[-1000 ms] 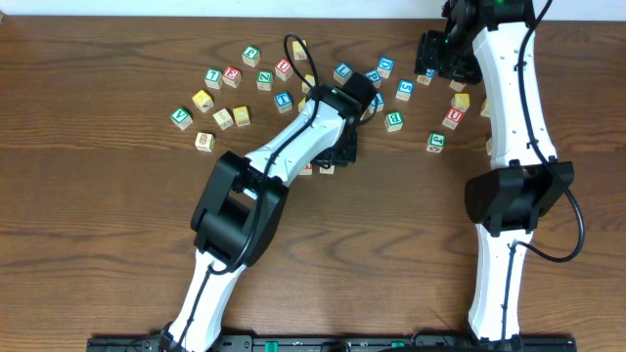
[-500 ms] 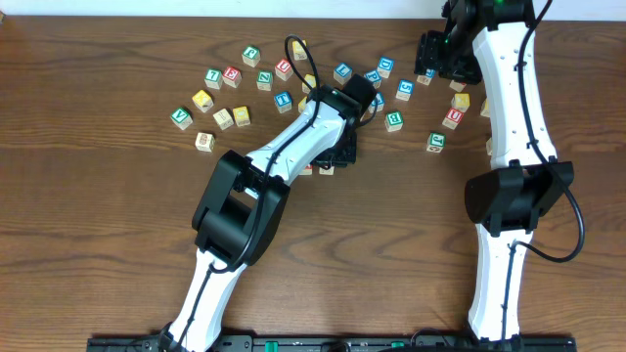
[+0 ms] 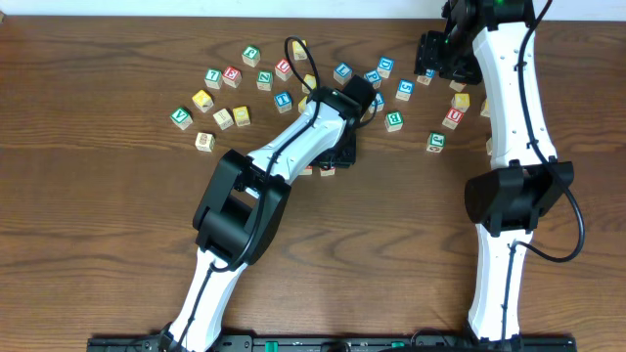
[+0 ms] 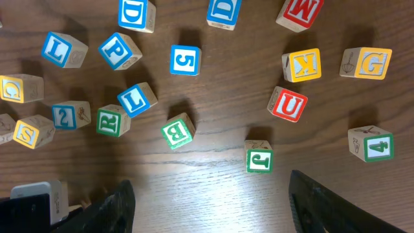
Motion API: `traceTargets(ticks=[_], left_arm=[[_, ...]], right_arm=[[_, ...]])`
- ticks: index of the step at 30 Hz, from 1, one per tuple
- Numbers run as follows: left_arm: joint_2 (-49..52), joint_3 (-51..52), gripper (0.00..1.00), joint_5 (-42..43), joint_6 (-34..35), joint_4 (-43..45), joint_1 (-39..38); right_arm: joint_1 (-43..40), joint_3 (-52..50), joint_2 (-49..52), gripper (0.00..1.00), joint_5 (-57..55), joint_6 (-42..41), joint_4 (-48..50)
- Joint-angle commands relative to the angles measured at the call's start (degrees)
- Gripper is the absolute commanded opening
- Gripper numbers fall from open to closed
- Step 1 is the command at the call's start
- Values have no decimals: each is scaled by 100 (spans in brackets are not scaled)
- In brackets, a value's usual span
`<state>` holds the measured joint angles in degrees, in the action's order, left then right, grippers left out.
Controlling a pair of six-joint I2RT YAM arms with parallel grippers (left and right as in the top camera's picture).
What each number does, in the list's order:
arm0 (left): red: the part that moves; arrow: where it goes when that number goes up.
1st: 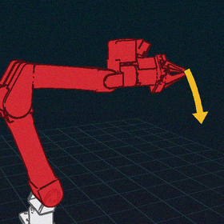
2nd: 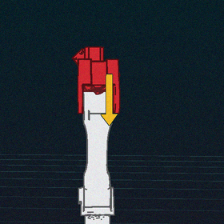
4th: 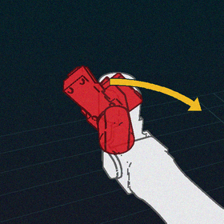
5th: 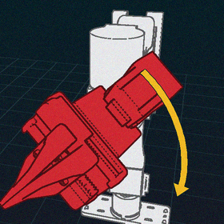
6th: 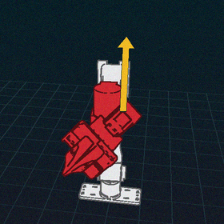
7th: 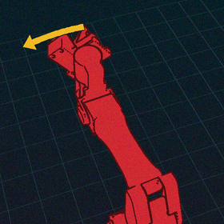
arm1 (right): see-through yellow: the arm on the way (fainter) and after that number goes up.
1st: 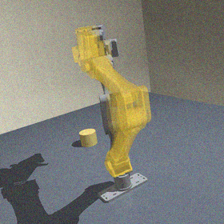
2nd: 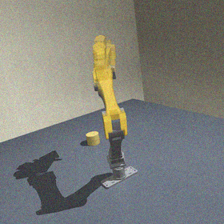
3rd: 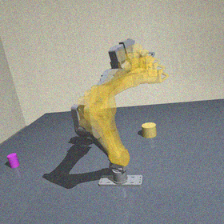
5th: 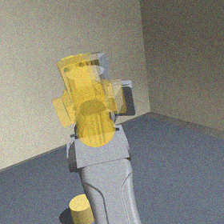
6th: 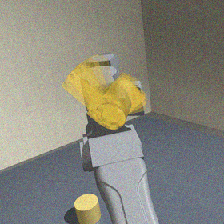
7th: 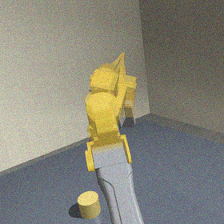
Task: Spell out AI2
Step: 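Place the red I block right of the A block, then open left gripper and retract it toward the left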
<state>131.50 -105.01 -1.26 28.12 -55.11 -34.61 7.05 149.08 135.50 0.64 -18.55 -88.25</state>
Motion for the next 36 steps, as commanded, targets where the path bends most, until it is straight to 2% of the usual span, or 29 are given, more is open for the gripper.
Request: traceTargets(ticks=[1,8,20,23,29,36], left_arm=[[-33,35,42,-90,2,-28,24],[-584,-105,43,-94,-149,-52,155],[-2514,-105,44,-96,-717,-225,828],[-2852,-105,49,-96,-844,-382,1137],[-3102,-105,50,-96,-1189,-654,1969],[-3077,-96,50,-96,-1207,-879,2761]], right_arm=[[11,79,-28,71,-26,105,-4],[13,79,-26,71,-26,105,-2],[101,76,-26,71,-26,105,-2],[144,76,-26,70,-28,103,39],[221,4,-17,68,-26,-31,350],[326,0,-2,70,-28,17,468]])
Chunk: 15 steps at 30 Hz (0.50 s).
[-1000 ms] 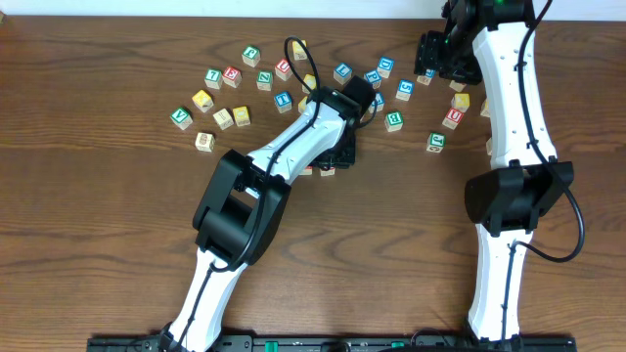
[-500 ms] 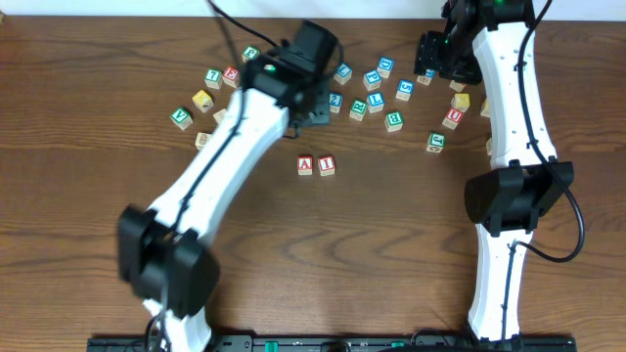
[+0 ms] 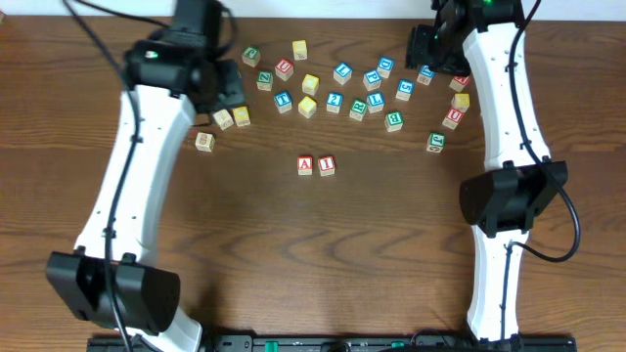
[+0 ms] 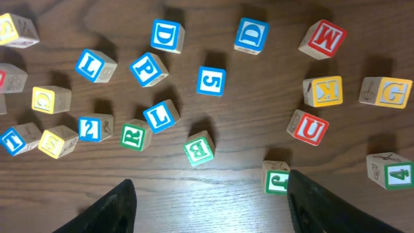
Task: Spell out AI2
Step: 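Open left gripper and retract it toward the left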
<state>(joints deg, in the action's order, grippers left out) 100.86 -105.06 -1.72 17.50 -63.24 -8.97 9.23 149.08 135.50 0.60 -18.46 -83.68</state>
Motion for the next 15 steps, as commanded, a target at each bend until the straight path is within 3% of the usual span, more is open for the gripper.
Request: traceTargets(ticks=[1,3,4,15], left_arm=[[-13,-92,50,-48,-144,-79,258],[-13,-92,51,-50,-144,-87,358],[-13,-92,61,-50,-144,-101,393],[-11,-92,73,-52,-396,-76,470]], right_arm=[[116,0,-2,71,-24,37,7],[138,-2,-2,72,-26,87,-37],[144,-2,-2,72,-26,96,-63],[365,-4,-2,75,0,96,-61]])
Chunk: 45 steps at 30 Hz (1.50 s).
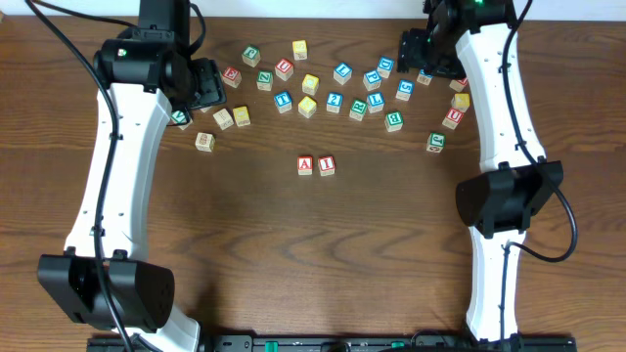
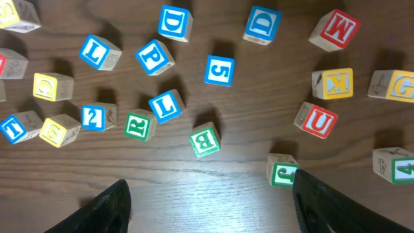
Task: Spell out AI2
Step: 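Open left gripper and retract it toward the left, then move right gripper to blue-number 2 block and grasp it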
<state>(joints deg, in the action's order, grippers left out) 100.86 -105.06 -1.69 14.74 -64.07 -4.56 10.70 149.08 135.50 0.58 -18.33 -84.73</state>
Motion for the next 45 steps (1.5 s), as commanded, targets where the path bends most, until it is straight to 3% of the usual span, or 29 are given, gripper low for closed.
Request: traceTargets(ticks=[1,10,17,23,39,45], left_arm=[[-11,-92,73,-55,-146,22,33],[-11,-92,74,-549,-162,26,111],[-11,-92,74,-542,-155,-11,424],[-11,-85,74,-542,-155,-109,450],[-9,-76,74,-542,-155,-151,450],[-9,-76,73,-544,-155,-149,450]], right_arm=[[271,-4,-2,75,2,83,87],[1012,-4,380,72,286,-472,1174],[1403,-7,1078,58,-17,-1281,1814],[1488,-7,1445,50,-181,-1602,1873],[1558,-7,2011,50,-413,-1805,1853],[1558,-7,2116,40,-457,-1781,1860]])
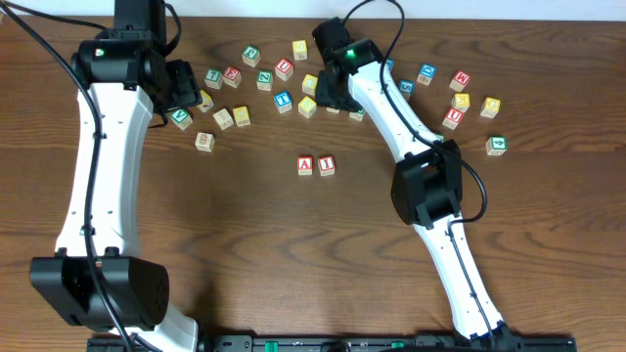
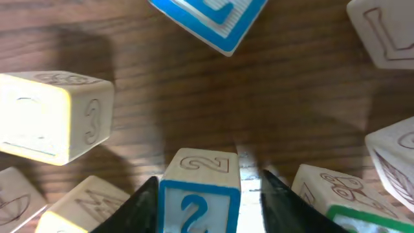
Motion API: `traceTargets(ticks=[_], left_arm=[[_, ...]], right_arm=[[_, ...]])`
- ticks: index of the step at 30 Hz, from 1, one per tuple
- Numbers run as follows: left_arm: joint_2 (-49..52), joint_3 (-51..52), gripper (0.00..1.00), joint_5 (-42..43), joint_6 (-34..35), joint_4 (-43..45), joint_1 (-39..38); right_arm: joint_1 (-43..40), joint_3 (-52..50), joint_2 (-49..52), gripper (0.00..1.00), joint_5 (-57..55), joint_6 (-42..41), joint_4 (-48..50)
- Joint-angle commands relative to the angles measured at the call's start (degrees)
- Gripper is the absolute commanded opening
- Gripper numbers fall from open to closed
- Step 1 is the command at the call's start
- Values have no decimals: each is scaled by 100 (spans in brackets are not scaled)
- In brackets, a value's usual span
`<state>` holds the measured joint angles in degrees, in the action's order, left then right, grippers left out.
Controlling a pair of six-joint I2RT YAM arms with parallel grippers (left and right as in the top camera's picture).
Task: Spell out AI2
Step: 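Move right gripper to blue-number 2 block and grasp it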
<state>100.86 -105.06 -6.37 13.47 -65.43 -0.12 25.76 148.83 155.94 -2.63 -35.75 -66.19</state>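
Observation:
The red A block (image 1: 305, 165) and red I block (image 1: 326, 165) lie side by side at the table's middle. A blue 2 block (image 2: 199, 194) stands between the fingers of my right gripper (image 2: 206, 202). The left finger is against it and the right finger (image 2: 279, 200) is a small gap away, so the gripper is open around it. In the overhead view my right gripper (image 1: 333, 96) is low in the block cluster and hides the 2 block. My left gripper (image 1: 182, 90) hangs at the far left of the cluster; its fingers do not show.
Close round the 2 block are a cream block marked 3 (image 2: 55, 116), a blue-faced block (image 2: 213, 19) and a green-edged block (image 2: 343, 200). Loose letter blocks spread along the far side of the table (image 1: 391, 254), from left (image 1: 224, 118) to right (image 1: 497, 145).
My right gripper was high over the right end of the blocks. It now sits low in the middle of the cluster, with the blue 2 block between its open fingers. The left arm shifted slightly left.
First my left arm reached over the table's middle, covering the A and I spot, while my right gripper hung open above the right blocks. Then the left arm was back at the far left, with A and I side by side. Now the right gripper straddles the 2.

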Motion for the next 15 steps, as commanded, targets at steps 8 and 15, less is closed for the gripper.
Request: traceTargets(ticks=[8,15], left_arm=[[-9,-74,74,-76,-28,-11,7],[-9,-76,74,-76,-28,-11,7]], right_arm=[[48,20,35,24,-151,223,122],[44,22,-308,23,-118,490,59]])
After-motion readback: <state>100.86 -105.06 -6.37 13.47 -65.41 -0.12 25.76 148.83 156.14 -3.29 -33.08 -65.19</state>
